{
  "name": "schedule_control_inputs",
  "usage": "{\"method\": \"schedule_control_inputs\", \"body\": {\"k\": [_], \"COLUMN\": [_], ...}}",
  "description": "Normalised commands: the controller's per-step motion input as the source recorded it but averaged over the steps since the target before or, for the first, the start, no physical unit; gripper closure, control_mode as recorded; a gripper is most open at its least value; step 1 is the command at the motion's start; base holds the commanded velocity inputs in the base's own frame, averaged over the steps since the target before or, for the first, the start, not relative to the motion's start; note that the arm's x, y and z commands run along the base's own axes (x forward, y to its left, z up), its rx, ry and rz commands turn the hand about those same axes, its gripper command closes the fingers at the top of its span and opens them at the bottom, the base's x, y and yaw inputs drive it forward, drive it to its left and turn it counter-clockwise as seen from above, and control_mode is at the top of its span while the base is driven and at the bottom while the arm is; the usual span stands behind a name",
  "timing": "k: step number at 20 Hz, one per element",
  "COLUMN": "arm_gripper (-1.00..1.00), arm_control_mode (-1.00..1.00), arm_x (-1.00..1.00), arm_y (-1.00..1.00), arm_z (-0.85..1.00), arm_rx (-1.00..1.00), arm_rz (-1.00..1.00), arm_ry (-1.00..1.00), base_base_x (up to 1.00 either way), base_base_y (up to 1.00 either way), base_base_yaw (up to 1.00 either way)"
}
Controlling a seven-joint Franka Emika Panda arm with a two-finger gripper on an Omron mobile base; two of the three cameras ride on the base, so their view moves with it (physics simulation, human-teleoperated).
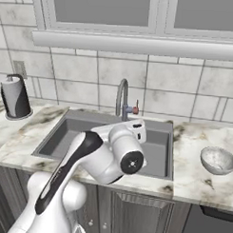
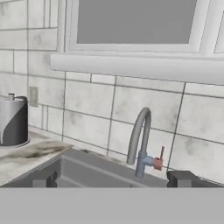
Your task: Rinse each bowl for a few seconds and place them down in the sink or on the counter.
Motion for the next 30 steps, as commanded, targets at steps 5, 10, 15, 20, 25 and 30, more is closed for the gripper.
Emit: {"method": "schedule_control_inputs", "body": {"k": [5, 10, 15, 20, 25, 30], "arm_gripper": [-1.00, -1.00, -1.00, -1.00, -1.00, -1.00], "arm_control_mode": [-1.00, -1.00, -1.00, -1.00, -1.00, -1.00], "arm_x": [0.42, 0.38, 0.37, 0.40, 0.37, 0.31], "arm_y": [0.00, -0.07, -0.08, -0.05, -0.01, -0.03], "arm_z": [-0.19, -0.11, -0.04, -0.02, -0.03, -0.10], "arm_rx": [0.02, 0.04, 0.05, 0.04, 0.03, 0.01], "arm_rz": [0.03, 0.04, 0.06, 0.07, 0.05, 0.05], "arm_ry": [-0.10, -0.06, -0.01, 0.01, 0.01, 0.00], "base_base_x": [0.00, 0.00, 0.00, 0.00, 0.00, 0.00], "base_base_y": [0.00, 0.00, 0.00, 0.00, 0.00, 0.00], "base_base_yaw": [0.00, 0.00, 0.00, 0.00, 0.00, 0.00]}}
